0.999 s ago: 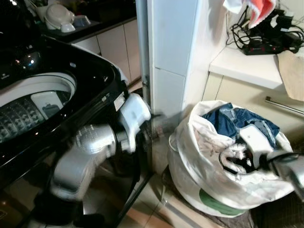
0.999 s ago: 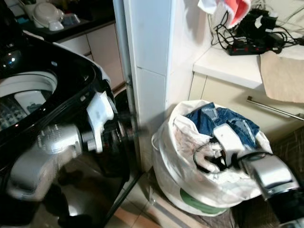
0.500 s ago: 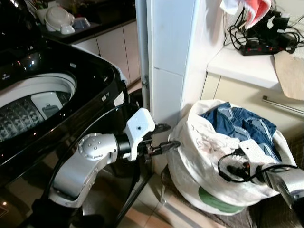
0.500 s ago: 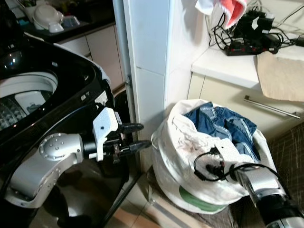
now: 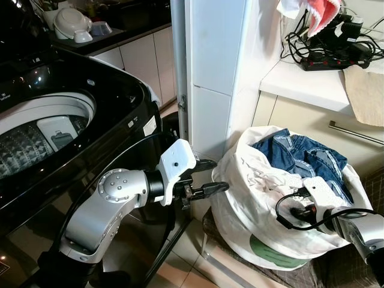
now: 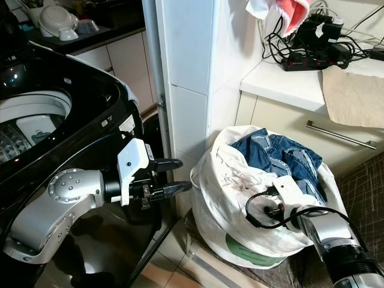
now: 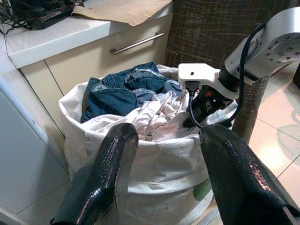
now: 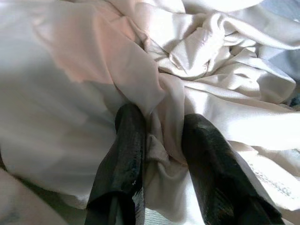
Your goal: Clothes washing
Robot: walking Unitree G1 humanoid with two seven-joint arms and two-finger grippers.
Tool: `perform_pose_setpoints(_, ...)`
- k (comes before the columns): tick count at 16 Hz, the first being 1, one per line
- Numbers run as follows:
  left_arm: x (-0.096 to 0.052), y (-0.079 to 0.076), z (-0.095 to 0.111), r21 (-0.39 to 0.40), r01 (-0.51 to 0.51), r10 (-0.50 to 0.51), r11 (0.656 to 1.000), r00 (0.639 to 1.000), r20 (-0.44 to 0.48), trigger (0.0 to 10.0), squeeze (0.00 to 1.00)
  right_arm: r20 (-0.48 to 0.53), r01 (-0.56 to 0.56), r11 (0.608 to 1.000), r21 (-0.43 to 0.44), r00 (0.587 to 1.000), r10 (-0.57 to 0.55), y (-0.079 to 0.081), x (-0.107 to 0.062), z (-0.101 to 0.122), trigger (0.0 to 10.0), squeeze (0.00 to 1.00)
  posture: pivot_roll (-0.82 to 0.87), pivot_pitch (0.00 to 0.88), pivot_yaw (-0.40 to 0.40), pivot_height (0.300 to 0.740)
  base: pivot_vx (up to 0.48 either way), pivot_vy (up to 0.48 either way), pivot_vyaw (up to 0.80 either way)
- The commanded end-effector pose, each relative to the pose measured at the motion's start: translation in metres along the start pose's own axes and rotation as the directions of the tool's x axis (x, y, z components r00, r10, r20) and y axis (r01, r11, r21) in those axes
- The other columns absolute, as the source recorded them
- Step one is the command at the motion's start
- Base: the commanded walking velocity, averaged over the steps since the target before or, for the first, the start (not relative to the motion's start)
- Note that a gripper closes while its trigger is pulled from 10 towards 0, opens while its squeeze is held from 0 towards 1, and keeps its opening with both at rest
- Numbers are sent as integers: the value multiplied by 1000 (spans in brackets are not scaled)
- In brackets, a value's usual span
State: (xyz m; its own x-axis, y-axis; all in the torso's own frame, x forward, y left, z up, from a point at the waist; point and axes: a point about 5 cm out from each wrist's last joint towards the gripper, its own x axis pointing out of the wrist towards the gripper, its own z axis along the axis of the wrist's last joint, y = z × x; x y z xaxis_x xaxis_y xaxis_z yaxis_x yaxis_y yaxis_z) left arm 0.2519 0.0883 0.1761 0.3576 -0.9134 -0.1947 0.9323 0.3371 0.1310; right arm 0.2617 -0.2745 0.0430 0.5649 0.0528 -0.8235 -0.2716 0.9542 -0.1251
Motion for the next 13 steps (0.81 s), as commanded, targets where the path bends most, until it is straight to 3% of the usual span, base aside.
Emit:
perform_pose_setpoints(1, -1, -1, 3, -2, 1, -1, 1000, 1000, 10, 10000, 0, 22, 10, 1000, 8, 1000, -10, -4, -1, 6, 0, 0, -105, 0, 46, 740, 0, 0, 0)
perform_pose_setpoints(5, -2, -1, 4, -9, 5, -5, 1000, 1000, 8, 10000, 0, 31, -3, 1000, 13, 1000, 3, -4, -1, 7, 0, 0, -105, 0, 46, 740, 0, 0, 0)
perform_pose_setpoints(8, -1, 0, 4, -5, 1, -1, 1000, 1000, 7, 10000, 0, 67, -20, 998, 63, 998, 16, -8, -6, 11, 0, 0, -107, 0, 49, 740, 0, 0, 0)
perform_pose_setpoints(13, -1, 4, 8, 8, -37, 37, 999, 999, 27, 10000, 0, 235, -134, 982, 132, 967, 100, -12, -37, 38, 0, 0, -103, 0, 41, 740, 0, 0, 0)
